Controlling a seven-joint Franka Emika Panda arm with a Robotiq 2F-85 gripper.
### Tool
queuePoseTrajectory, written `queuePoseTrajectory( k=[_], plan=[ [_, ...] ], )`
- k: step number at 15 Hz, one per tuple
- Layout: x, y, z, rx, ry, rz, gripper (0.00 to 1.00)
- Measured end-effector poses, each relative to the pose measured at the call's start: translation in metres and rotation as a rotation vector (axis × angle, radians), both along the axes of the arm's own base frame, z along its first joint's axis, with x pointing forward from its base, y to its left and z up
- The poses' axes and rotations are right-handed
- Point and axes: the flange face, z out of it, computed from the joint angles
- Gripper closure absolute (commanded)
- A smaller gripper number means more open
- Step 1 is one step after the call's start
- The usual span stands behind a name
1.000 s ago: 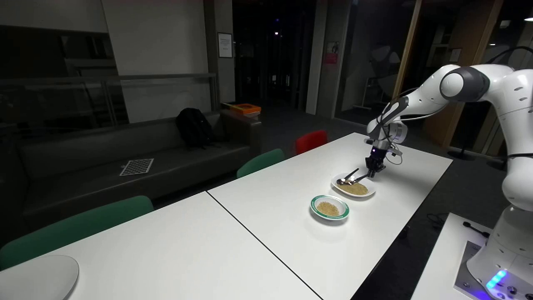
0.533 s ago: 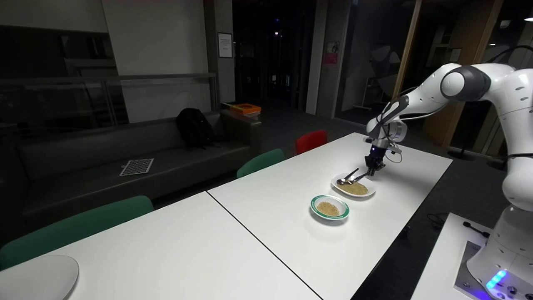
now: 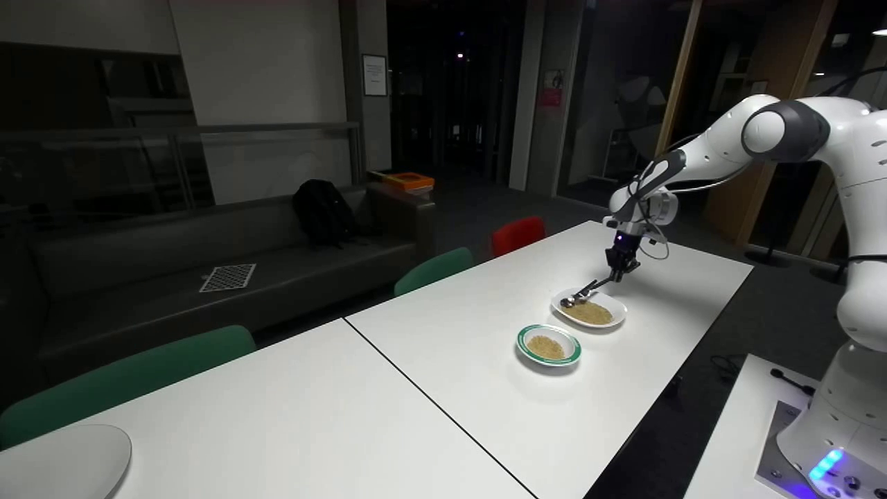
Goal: Use the fork to stir the bowl
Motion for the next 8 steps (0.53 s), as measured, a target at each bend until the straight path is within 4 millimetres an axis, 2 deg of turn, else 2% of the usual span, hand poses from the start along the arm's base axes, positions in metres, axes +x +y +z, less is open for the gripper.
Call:
queuePoseTrajectory(
  k=[8],
  plan=[
    [-0.012,0.028,0.046,-0.121,0.034,0.043,0.97]
  ],
)
